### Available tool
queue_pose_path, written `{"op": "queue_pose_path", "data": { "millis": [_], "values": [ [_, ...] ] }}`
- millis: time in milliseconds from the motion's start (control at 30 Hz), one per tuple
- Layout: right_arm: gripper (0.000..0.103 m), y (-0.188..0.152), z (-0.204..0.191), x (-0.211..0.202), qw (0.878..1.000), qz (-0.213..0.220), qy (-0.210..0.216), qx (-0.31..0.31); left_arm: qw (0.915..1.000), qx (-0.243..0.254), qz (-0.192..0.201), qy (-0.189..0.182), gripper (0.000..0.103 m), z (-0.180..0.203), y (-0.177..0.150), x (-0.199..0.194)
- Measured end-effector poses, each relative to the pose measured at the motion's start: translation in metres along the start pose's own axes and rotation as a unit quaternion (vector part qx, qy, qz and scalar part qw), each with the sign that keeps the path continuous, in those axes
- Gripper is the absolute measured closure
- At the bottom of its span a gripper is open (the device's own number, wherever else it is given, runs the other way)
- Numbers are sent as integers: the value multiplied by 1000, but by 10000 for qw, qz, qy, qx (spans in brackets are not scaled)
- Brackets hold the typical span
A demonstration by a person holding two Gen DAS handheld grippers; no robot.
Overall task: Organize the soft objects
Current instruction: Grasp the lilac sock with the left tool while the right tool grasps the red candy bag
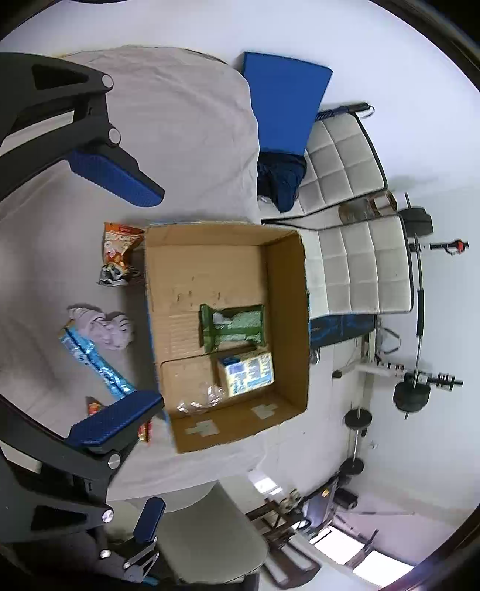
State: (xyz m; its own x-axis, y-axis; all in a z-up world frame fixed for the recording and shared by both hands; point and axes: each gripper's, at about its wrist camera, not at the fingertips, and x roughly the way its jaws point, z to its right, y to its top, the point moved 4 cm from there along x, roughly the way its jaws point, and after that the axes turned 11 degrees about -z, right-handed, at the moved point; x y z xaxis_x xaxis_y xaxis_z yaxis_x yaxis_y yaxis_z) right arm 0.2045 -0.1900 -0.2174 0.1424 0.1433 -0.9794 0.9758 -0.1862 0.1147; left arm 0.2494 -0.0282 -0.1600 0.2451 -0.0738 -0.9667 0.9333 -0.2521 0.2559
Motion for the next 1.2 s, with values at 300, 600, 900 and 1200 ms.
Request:
{"op": "queue_pose_path", "data": {
  "millis": [300,600,900,1200],
  "values": [
    [0,-31,93,78,9896,-949,-190,1062,9955,21,-928,-196,4,7,-45,89],
    [3,-32,133,190,9728,-1776,-124,1482,9767,-20,-2114,-362,11,29,-68,210],
    [23,-35,142,225,9650,-2019,5,1671,9657,185,-2554,-423,48,52,-67,262],
    [51,-43,129,218,9643,-2282,-147,1335,9668,-283,-2501,-433,64,44,-84,255]
  ]
}}
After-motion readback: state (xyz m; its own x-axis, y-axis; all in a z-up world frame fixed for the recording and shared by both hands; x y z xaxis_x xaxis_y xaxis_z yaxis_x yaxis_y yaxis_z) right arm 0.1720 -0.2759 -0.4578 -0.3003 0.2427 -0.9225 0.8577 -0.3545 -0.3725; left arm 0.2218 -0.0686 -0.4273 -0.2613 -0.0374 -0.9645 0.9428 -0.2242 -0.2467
